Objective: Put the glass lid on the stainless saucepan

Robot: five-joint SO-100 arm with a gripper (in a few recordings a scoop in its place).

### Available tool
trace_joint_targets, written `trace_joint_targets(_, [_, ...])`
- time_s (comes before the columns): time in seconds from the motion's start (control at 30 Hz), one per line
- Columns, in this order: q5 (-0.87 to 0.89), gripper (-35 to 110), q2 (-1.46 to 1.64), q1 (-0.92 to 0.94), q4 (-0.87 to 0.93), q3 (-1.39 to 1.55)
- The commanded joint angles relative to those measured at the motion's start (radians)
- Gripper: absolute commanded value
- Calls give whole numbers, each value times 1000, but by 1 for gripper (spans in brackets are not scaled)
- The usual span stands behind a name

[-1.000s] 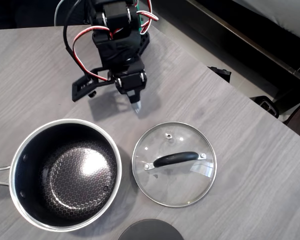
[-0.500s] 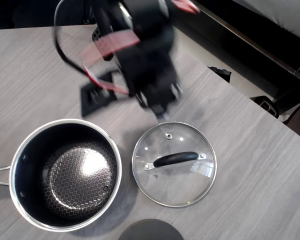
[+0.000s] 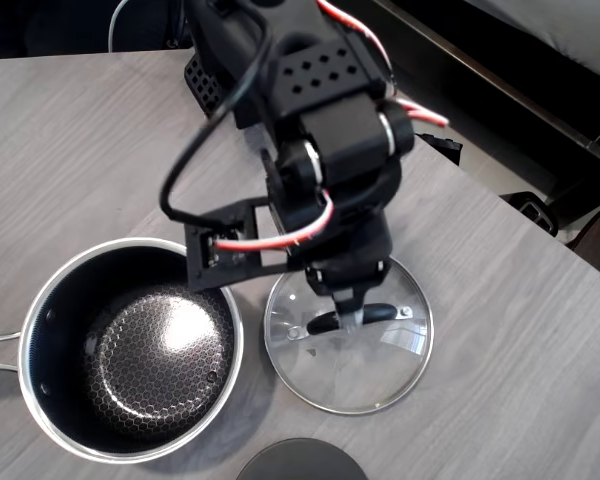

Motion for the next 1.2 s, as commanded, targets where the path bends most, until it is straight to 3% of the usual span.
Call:
trace_joint_targets(0.0, [6, 34, -12, -6, -28, -41])
trace_joint_targets(0.67, [-6, 31, -170, -38, -100, -71])
trace_joint_targets(0.9, [-8, 0, -239, -46, -97, -115])
trace_joint_targets(1.17, [-2, 0, -275, -66, -78, -150])
